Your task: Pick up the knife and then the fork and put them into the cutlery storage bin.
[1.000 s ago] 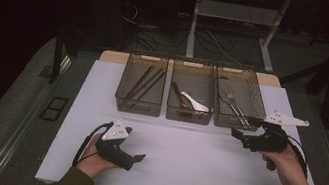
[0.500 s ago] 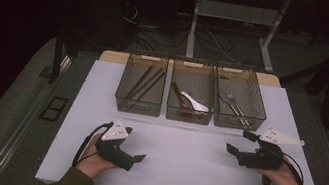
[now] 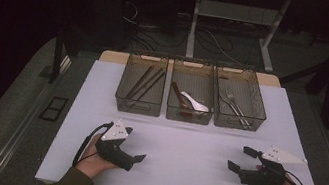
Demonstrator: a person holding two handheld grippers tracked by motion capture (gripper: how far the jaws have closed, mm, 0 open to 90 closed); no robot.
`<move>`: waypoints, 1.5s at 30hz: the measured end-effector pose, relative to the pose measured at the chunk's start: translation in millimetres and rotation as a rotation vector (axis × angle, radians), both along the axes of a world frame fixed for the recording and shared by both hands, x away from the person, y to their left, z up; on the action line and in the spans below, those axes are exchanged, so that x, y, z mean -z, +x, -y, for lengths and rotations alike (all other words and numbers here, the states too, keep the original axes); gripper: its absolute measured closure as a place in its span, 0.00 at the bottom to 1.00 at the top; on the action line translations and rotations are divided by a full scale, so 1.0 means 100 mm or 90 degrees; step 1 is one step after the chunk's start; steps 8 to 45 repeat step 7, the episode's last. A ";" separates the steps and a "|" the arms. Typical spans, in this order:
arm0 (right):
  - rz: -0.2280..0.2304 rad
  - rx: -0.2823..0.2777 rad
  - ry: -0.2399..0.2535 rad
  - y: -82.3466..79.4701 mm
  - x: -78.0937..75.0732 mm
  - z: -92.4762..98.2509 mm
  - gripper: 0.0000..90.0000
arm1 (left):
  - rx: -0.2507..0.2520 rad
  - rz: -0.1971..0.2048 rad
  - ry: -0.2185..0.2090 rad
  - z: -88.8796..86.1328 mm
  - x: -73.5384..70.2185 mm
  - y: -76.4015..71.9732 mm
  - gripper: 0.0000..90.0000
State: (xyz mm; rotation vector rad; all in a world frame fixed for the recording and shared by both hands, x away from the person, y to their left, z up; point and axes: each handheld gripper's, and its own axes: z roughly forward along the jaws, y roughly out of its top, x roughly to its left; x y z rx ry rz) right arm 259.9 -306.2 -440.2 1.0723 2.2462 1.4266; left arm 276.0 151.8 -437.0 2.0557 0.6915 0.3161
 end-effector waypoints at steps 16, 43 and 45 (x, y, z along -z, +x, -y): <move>0.001 -0.013 -0.006 -0.04 0.03 -0.02 0.17 | 0.001 0.001 0.003 -0.01 0.00 0.01 0.00; 0.001 -0.013 -0.006 -0.04 0.03 -0.02 0.17 | 0.001 0.001 0.003 -0.01 0.00 0.01 0.00; 0.001 -0.013 -0.006 -0.04 0.03 -0.02 0.17 | 0.001 0.001 0.003 -0.01 0.00 0.01 0.00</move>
